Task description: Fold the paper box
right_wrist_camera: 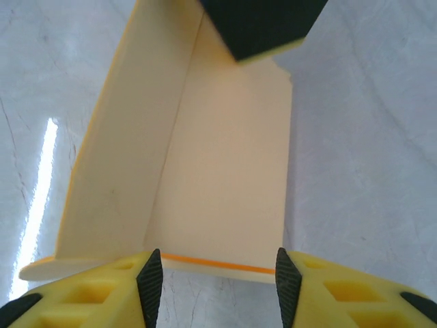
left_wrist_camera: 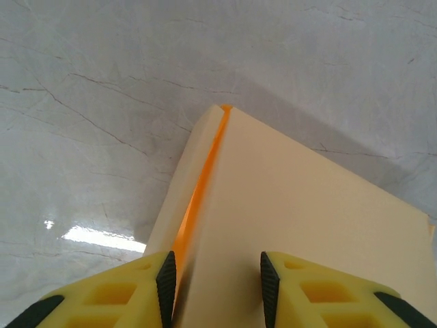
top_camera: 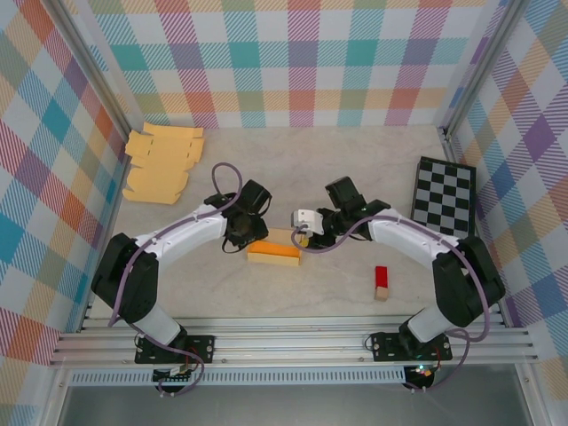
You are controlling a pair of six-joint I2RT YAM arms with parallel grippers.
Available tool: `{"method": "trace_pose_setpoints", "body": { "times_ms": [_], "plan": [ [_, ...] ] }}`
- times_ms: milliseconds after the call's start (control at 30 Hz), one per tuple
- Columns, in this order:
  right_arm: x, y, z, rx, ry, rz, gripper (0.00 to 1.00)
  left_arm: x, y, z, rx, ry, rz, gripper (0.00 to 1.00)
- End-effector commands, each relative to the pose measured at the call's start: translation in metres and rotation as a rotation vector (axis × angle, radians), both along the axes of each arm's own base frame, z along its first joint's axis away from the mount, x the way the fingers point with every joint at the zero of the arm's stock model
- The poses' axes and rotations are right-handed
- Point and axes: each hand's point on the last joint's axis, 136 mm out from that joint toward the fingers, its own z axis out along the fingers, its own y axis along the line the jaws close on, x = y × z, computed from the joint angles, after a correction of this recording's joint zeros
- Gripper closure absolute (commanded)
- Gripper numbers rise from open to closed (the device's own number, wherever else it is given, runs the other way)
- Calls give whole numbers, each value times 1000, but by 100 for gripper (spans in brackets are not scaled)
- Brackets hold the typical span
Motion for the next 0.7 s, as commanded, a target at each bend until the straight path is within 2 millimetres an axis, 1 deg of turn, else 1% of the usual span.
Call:
{"method": "trace_pose_setpoints", "body": {
  "times_ms": [0,67,100,167,200,233,333,400,467,533,667],
  "plan": [
    [-13,-1,21,39,67,-31,49,-31,29,-15,154,86,-26,58],
    [-7,-3,26,53,60,-93,50,-32,30,-12,164,71,-28,57],
    [3,-4,31,75,40,-169,51,-33,31,-11,168,63,-28,56],
    [20,-8,37,120,60,-347,51,-35,32,-9,173,51,-26,55],
    [29,-12,39,147,101,-455,52,-37,33,-9,173,47,-23,54],
    [32,-13,40,165,166,-543,53,-38,33,-9,172,42,-20,54],
    [35,-15,28,176,381,-772,54,-42,34,-12,170,31,-12,53],
    [34,-14,15,172,484,-878,53,-44,34,-15,171,36,-9,52],
    [36,-12,5,166,543,-943,52,-46,34,-18,174,41,-10,52],
    [38,-7,-5,147,562,-970,52,-47,35,-20,178,41,-8,52],
    [45,2,-13,114,542,-979,51,-47,41,-23,200,30,2,52]
  ]
}}
